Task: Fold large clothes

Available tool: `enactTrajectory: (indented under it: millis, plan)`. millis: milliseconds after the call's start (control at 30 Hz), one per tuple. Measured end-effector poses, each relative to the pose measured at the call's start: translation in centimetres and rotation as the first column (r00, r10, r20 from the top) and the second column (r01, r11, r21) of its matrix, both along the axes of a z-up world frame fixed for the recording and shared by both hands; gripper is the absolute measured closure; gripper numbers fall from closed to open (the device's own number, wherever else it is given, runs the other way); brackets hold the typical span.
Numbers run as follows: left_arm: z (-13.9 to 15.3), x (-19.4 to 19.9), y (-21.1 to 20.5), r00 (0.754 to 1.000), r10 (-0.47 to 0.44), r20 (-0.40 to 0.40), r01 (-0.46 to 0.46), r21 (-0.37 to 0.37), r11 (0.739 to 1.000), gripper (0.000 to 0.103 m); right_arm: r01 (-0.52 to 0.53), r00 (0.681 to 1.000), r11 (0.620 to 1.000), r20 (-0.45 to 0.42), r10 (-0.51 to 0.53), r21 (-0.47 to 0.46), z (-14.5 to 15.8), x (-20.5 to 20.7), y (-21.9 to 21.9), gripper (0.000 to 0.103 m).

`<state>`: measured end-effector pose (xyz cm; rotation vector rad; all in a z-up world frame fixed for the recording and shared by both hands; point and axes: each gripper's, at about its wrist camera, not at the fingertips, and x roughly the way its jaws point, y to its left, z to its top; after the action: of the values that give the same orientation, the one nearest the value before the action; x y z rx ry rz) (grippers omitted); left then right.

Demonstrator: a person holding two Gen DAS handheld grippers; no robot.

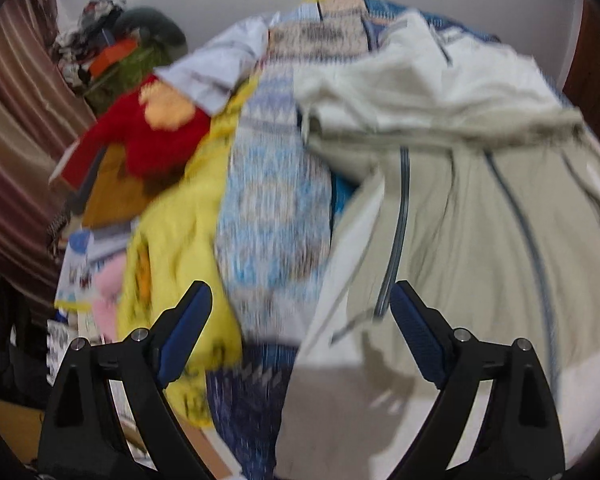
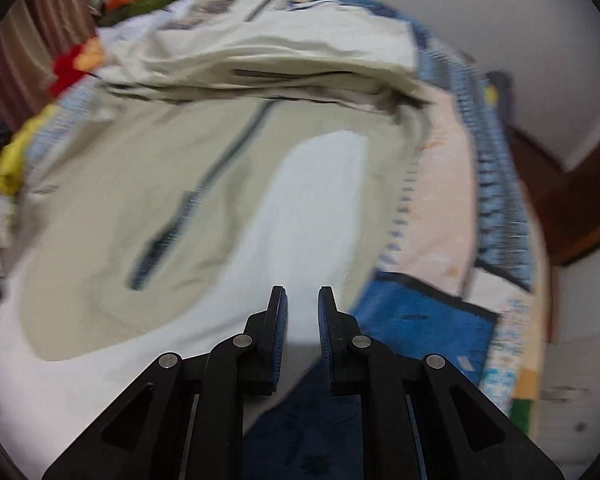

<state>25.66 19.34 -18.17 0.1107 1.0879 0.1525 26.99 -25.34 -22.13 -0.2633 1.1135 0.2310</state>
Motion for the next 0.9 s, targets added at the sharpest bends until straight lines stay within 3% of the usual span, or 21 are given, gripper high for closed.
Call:
enactTrajectory:
  millis: [133, 300, 367, 400, 467, 567, 633, 700, 767, 900]
  plan:
    - [-3.1, -2.8, 0.2, 0.998, -0.007, -0.057, 0.008, 0.017, 1.000, 0.012, -0.013, 0.997, 0.990, 0.073, 0.023, -0.138, -0.7, -1.1, 1.2, 0.090]
    - [-6.6, -5.7, 2.5, 0.992, 0.038, -0.122, -0.047, -0.071, 0.996, 0.012, 0.043, 0.999, 0.994, 0.035, -0.039, -0.104, -0.8, -0.4, -1.0, 0.086]
    - [-8.3, -6.5, 3.4, 0.984, 0.046, -0.174, -0.063, -0.095, 0.994, 0.012, 0.078, 0.996, 0.990, 0.049, -0.073, -0.121, -0.7, -0.5, -1.7, 0.060]
    - [-9.4, -7.0, 3.8, 0.978, 0.058, -0.199, -0.079, -0.099, 0.992, 0.012, 0.098, 0.994, 0.988, 0.052, -0.092, -0.123, -0.6, -0.4, -2.2, 0.052]
    - [-11.2, -7.6, 4.3, 0.968, 0.075, -0.239, -0.110, -0.138, 0.984, 0.012, 0.160, 0.987, 0.985, 0.021, -0.159, -0.072, -0.7, 0.1, -4.1, 0.026]
    - [-12.8, -8.6, 4.6, 0.965, 0.100, -0.241, -0.158, -0.236, 0.959, 0.012, 0.236, 0.970, 0.971, -0.060, -0.234, 0.039, -0.6, 0.3, -6.7, 0.017]
    - [-12.7, -8.9, 4.3, 0.970, 0.107, -0.218, -0.162, -0.254, 0.954, 0.013, 0.275, 0.958, 0.957, -0.110, -0.265, 0.089, -0.1, 0.2, -7.7, 0.017]
    - [-12.5, -9.0, 3.8, 0.973, 0.095, -0.208, -0.149, -0.259, 0.954, 0.021, 0.296, 0.951, 0.941, -0.147, -0.273, 0.163, 1.0, -0.4, -8.2, 0.017]
    - [-12.1, -9.0, 3.0, 0.977, 0.071, -0.200, -0.122, -0.255, 0.959, 0.038, 0.286, 0.954, 0.922, -0.168, -0.248, 0.261, 2.6, -1.5, -8.1, 0.017]
    - [-11.6, -8.7, 1.2, 0.979, 0.045, -0.197, -0.094, -0.249, 0.964, 0.056, 0.218, 0.968, 0.907, -0.201, -0.152, 0.361, 4.3, -4.1, -5.5, 0.017]
